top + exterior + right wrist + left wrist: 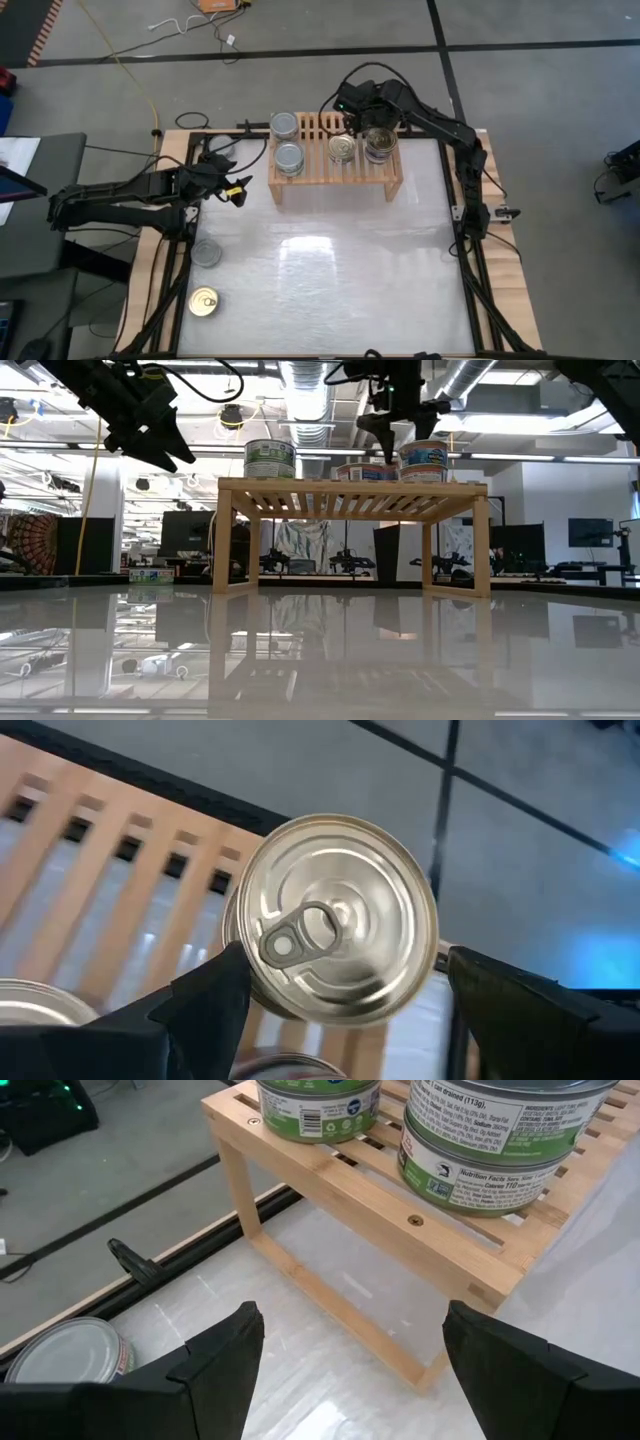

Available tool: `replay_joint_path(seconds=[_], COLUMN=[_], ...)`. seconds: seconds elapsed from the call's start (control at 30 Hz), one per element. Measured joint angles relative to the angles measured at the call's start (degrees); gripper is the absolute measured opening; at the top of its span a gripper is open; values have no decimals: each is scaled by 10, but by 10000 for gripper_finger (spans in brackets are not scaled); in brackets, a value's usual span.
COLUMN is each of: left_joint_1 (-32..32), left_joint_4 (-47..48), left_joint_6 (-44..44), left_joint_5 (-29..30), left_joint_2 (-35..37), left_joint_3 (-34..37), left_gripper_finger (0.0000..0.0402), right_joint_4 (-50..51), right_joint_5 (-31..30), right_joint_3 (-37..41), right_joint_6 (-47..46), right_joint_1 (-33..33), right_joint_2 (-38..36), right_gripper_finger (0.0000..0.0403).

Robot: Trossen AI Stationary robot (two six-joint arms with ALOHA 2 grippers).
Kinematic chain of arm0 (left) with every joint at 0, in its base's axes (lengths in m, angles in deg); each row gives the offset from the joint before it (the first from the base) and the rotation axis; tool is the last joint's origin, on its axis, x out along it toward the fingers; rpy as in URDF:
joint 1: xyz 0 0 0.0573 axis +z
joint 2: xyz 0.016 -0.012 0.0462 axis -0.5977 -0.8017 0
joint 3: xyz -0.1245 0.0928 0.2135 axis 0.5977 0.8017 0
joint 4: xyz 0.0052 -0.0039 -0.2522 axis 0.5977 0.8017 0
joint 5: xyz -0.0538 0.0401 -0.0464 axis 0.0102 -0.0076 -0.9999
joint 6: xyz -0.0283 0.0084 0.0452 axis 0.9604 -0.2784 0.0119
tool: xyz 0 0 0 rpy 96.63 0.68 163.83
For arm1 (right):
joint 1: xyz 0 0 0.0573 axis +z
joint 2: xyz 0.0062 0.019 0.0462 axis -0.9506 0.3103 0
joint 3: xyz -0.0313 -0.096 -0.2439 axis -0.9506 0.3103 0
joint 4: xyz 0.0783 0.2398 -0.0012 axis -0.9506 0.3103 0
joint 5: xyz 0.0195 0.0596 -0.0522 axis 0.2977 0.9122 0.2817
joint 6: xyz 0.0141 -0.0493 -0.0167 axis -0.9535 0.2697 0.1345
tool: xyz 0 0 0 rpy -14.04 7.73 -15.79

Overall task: Stack canned seafood by type on shelf
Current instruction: Adjust the stacked blue-pink tuna cans on the shelf, then stack the blue-pink tuna can on top of the other blue-pink tuna can on the shelf

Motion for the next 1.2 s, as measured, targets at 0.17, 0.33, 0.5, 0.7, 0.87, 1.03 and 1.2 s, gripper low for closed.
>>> replay_joint_path(seconds=[0.17,0.33,0.5,0.7,0.87,1.03,1.2], left_joint_1=[0,0,0,0,0,0,-4], left_joint_4=[0,0,0,1,1,1,1], left_joint_6=[0,0,0,0,12,14,34], left_joint_5=[0,0,0,0,-1,-11,-70], left_joint_2=[0,0,0,0,0,0,0], left_joint_3=[0,0,0,0,0,0,0], left_gripper_finger=[297,297,297,297,297,297,297], right_joint_4=[-1,-1,-1,-1,-1,-1,-1], right_joint_5=[-3,-11,-14,-14,23,91,107], right_joint_3=[0,0,0,0,0,0,0], right_joint_6=[-1,-1,-2,-2,-3,-14,-83], right_joint_1=[-2,-2,-1,26,72,139,231], right_joint_2=[0,0,-1,-26,-49,-64,-63], right_gripper_finger=[360,360,360,360,360,360,360])
